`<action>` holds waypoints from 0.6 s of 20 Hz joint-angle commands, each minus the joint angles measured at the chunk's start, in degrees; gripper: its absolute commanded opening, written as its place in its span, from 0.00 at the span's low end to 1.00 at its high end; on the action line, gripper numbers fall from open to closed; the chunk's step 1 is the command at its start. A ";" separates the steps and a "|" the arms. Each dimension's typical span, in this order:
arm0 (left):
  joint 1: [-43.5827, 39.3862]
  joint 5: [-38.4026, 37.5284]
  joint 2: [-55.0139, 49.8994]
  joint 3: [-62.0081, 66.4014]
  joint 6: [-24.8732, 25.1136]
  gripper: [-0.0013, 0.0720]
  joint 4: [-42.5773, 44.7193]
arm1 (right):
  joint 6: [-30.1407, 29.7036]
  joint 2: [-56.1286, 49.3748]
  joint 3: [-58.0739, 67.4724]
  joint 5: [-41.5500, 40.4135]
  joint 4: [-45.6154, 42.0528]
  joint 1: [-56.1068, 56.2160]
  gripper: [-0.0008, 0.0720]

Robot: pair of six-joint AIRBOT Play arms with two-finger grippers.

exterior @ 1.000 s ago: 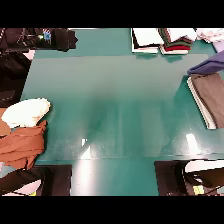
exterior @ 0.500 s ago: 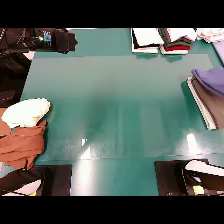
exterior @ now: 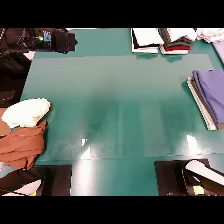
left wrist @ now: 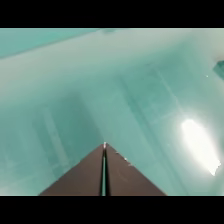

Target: Fold the shirts.

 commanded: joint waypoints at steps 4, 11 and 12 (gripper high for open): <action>-0.02 1.29 0.00 0.00 -0.04 0.05 0.17 | 0.00 4.28 -0.44 -2.36 7.85 30.29 0.66; -0.02 1.33 0.00 0.00 -0.02 0.05 0.17 | -0.02 4.26 -0.44 -6.78 -2.38 57.59 0.04; -0.02 1.36 0.00 0.00 -0.04 0.05 0.17 | -0.02 4.26 -0.44 -7.10 -3.43 59.43 0.04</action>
